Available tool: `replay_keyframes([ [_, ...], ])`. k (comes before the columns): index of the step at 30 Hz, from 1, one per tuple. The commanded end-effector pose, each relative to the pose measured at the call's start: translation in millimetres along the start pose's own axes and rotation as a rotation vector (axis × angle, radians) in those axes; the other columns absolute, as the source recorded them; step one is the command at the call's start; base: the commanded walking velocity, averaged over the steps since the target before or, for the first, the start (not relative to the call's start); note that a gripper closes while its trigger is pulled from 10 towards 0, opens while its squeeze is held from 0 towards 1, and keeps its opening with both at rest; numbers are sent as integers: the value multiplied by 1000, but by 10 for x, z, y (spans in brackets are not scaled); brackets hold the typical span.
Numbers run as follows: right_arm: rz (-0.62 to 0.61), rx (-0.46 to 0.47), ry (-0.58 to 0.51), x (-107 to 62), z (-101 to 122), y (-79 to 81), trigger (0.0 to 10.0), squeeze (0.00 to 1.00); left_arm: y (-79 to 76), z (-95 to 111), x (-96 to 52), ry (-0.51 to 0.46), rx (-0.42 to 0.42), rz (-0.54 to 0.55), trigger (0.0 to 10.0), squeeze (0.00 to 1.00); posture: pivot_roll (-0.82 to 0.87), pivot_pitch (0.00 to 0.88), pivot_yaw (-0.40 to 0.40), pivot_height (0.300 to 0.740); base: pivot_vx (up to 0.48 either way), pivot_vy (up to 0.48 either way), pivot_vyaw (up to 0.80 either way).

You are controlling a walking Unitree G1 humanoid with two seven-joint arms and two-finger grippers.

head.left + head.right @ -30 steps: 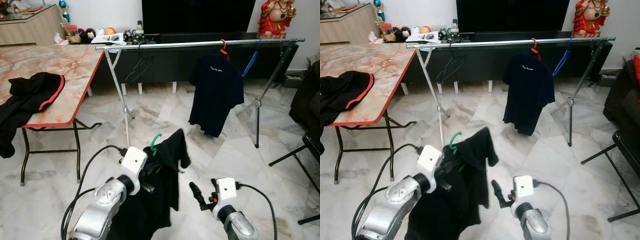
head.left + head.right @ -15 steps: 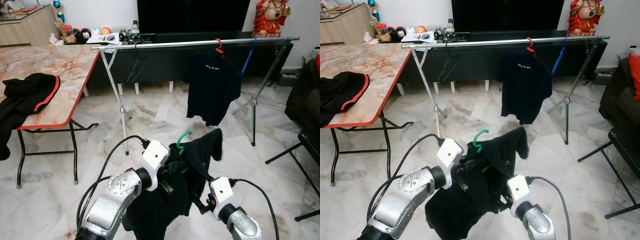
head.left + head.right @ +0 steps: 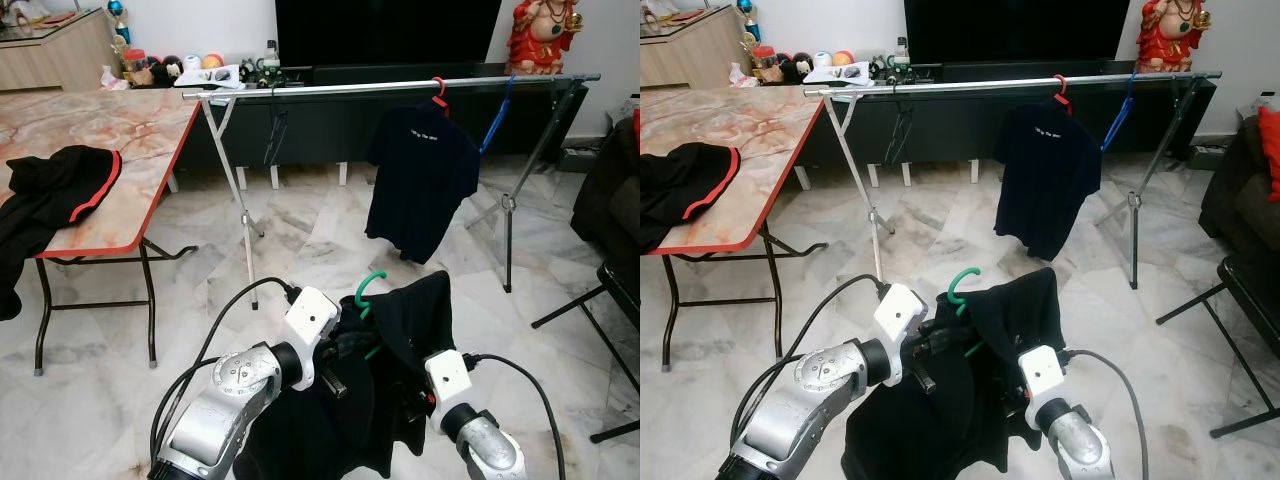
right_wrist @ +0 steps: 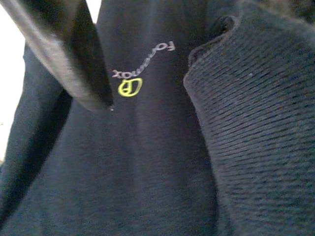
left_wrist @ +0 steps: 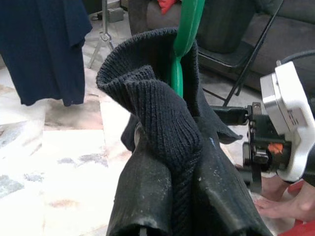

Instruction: Hang hanger

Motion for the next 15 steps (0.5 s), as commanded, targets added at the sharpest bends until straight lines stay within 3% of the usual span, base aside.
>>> replay_keyframes([
  [1, -8, 11, -7, 11, 21, -17, 0, 0, -40, 138, -11, -43, 26, -16, 10000, 0, 56, 75, 21, 740, 0, 0, 0],
  [15, 23, 25, 17, 24, -28, 65, 0, 0, -49, 129, -20, -37, 23, -16, 10000, 0, 62, 72, 19, 740, 0, 0, 0],
])
Point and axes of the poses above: a point about 5 cm out from each wrist's last joint towards the gripper, its own x axis pointing out of the wrist towards the gripper, its own z axis along the axis of the wrist's last joint, y = z × x, the point moved 4 cm from there along x, pointing out of the wrist towards the gripper
